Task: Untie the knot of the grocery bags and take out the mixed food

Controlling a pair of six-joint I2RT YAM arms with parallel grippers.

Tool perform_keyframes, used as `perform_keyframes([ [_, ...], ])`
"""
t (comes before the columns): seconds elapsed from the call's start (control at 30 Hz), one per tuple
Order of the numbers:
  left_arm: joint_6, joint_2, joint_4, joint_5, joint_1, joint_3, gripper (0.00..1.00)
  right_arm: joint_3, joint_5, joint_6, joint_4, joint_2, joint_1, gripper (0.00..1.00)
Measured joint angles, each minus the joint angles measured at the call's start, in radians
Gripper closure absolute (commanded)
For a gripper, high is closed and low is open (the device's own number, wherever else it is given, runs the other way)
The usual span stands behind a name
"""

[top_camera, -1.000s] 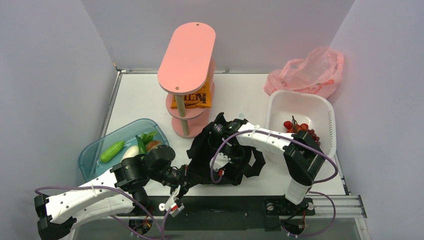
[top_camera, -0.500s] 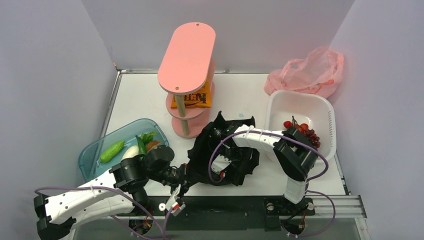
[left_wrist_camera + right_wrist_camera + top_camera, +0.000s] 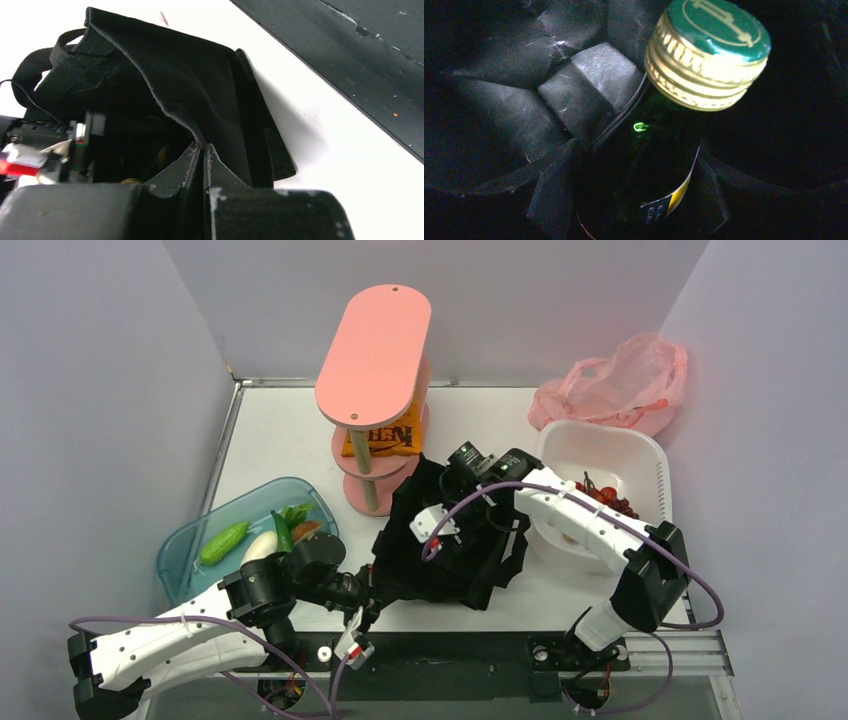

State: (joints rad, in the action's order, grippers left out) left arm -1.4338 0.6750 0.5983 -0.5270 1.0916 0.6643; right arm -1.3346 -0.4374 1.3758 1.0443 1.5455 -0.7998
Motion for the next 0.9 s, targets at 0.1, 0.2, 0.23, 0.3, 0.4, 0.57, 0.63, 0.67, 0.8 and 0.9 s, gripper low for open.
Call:
perform_keyframes([
  [0.1, 0.002, 0.000, -0.013, 0.010, 0.000, -0.006, 1.00, -0.031, -0.078, -0.085, 0.025, -0.006, 0.058, 1.00],
  [0.2, 0.005, 0.000, -0.034, 0.027, 0.000, -0.018, 1.00, -0.051, -0.138, -0.169, 0.035, -0.006, 0.094, 1.00],
  [0.23, 0.008, 0.000, -0.044, 0.036, 0.000, -0.024, 1.00, -0.056, -0.157, -0.198, 0.036, -0.006, 0.103, 1.00],
  [0.3, 0.016, 0.001, -0.067, 0.055, 0.000, -0.036, 1.00, -0.060, -0.188, -0.258, 0.034, -0.011, 0.114, 1.00],
  [0.4, 0.037, 0.006, -0.097, 0.085, 0.000, -0.044, 1.00, -0.060, -0.237, -0.355, 0.030, -0.029, 0.127, 1.00],
  [0.57, 0.072, 0.014, -0.150, 0.126, -0.002, -0.059, 1.00, -0.060, -0.294, -0.527, -0.030, -0.087, 0.138, 1.00],
  [0.63, 0.086, 0.021, -0.167, 0.139, -0.005, -0.064, 1.00, -0.060, -0.308, -0.592, -0.072, -0.109, 0.140, 1.00],
  [0.67, 0.089, 0.024, -0.172, 0.145, -0.007, -0.066, 1.00, -0.060, -0.315, -0.629, -0.098, -0.117, 0.144, 1.00],
  [0.8, 0.095, 0.034, -0.192, 0.159, -0.013, -0.071, 1.00, -0.071, -0.338, -0.766, -0.183, -0.126, 0.148, 1.00],
  [0.9, 0.095, 0.032, -0.194, 0.163, -0.014, -0.078, 1.00, -0.090, -0.353, -0.874, -0.248, -0.126, 0.161, 1.00],
])
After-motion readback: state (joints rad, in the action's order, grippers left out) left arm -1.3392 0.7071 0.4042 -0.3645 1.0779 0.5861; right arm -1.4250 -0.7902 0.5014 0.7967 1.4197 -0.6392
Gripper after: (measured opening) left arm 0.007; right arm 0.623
